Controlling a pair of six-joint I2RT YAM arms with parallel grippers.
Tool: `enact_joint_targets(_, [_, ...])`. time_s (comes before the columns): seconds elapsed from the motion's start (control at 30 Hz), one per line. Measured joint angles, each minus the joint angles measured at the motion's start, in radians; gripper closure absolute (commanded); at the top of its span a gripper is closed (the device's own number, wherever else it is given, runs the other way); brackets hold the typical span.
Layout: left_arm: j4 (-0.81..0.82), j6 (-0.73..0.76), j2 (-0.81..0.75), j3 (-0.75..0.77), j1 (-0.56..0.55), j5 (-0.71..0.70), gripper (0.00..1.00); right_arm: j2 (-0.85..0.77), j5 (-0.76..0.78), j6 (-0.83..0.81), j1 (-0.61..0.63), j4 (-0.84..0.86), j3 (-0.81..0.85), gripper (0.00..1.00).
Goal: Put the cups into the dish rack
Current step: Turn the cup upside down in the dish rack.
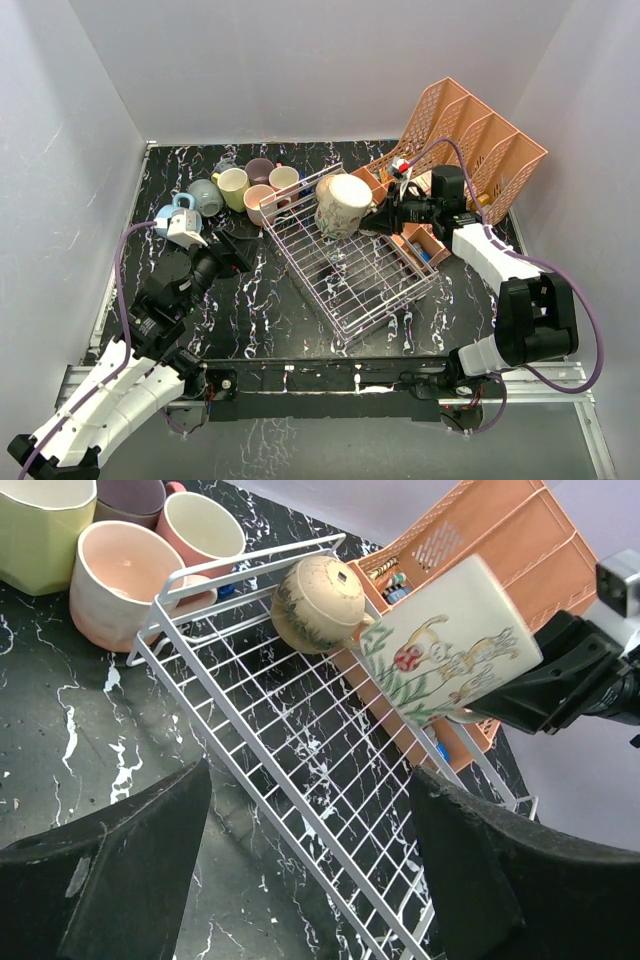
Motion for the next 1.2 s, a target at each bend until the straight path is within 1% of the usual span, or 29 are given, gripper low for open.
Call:
enact_joint_targets(0.13, [-0.001, 0.013, -0.008, 0.0, 0.0, -0.013, 0.22, 0.0, 0.061, -0.167, -0.002, -0.154, 0.0, 0.92])
enact_joint_targets(0.27, [-0.001, 0.02, -0.01, 0.0, 0.0, -0.022, 0.22, 0.0, 0.117, -0.273, -0.002, -0.232, 0.0, 0.92])
enact_joint_targets(0.5, [0.0, 0.02, -0.01, -0.002, 0.0, -0.025, 0.22, 0.01, 0.19, -0.373, -0.002, -0.288, 0.011, 0.92])
enact_joint_targets(0.8, [0.002, 0.02, -0.009, -0.019, 0.0, -0.025, 0.22, 0.056, 0.263, -0.436, 0.0, -0.29, 0.014, 0.91])
enact_joint_targets(1.0, [0.002, 0.02, -0.01, -0.019, 0.0, -0.025, 0.22, 0.076, 0.307, -0.459, 0.009, -0.261, 0.014, 0.86])
enact_joint_targets(1.07, [0.002, 0.019, -0.01, -0.019, 0.0, -0.025, 0.22, 0.077, 0.32, -0.464, 0.013, -0.25, 0.014, 0.76])
enact_joint_targets(1.2, [0.002, 0.019, -0.009, -0.019, 0.0, -0.025, 0.22, 0.079, 0.328, -0.478, 0.018, -0.209, 0.014, 0.64])
